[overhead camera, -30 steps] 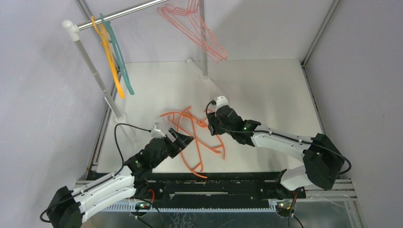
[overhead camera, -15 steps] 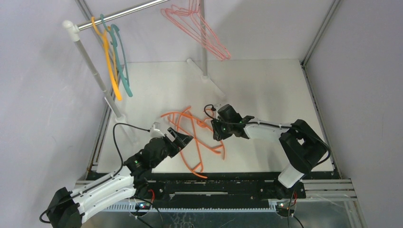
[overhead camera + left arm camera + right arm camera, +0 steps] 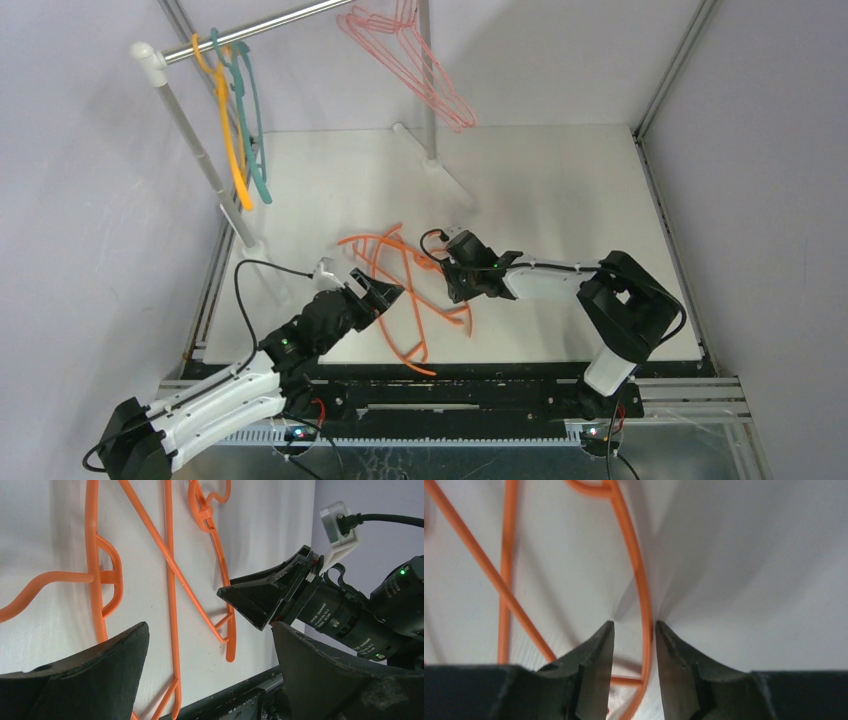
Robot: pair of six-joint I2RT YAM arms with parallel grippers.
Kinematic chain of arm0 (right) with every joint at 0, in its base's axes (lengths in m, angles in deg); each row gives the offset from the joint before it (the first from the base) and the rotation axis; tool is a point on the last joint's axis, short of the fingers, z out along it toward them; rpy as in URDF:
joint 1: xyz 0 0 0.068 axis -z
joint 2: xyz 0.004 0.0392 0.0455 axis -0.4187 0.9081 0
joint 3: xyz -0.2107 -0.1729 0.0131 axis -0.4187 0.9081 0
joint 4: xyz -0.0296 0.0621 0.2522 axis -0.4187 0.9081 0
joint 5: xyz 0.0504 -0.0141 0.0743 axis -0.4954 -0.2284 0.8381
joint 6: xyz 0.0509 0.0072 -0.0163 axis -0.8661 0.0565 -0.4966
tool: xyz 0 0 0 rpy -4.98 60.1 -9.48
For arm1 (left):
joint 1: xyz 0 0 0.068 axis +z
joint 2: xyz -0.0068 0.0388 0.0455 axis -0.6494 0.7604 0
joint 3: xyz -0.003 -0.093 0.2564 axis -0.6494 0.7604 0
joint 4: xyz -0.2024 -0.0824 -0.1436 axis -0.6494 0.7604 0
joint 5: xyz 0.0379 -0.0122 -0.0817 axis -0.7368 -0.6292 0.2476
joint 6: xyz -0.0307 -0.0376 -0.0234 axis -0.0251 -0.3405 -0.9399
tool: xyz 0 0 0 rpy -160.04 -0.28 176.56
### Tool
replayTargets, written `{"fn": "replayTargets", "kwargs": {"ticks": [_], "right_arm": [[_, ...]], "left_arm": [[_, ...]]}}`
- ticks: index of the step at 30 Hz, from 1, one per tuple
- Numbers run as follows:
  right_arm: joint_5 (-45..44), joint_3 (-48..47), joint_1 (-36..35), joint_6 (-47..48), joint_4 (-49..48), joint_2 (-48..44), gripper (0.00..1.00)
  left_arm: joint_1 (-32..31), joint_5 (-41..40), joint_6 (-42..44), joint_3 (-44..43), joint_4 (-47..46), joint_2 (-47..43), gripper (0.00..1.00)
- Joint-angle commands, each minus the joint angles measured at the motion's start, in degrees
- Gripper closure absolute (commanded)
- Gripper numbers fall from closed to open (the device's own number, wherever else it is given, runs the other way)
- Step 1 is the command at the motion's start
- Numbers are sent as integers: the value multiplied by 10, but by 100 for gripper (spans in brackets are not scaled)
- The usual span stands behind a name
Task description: Organize the hangers
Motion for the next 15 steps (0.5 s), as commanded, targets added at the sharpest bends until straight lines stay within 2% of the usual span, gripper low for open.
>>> {"fn": "replayTargets", "kwargs": {"ticks": [1,5,6,8,9,15], "right_arm": [[-47,3,-8,-34,1,22,55],[-49,12,-7,-41,-2,28,57],[-47,12,-7,-41,-1,30,64],[-35,12,-7,-38,-3,32,97],[-34,12,-8,-37,-4,32,100],[-68,13,-29,-19,4,-27,100]], "left_arm": [[-3,-10,13,-25,-7,-4,2],[-3,-12,14,-21,-4,-12,2],[-3,-14,14,-21,-3,-14,3],[-3,-15,15,-21,-2,-15,2],[-3,-15,15,-21,-1,-15,3],[-3,-15,16,-21,-1,-15,2]]}}
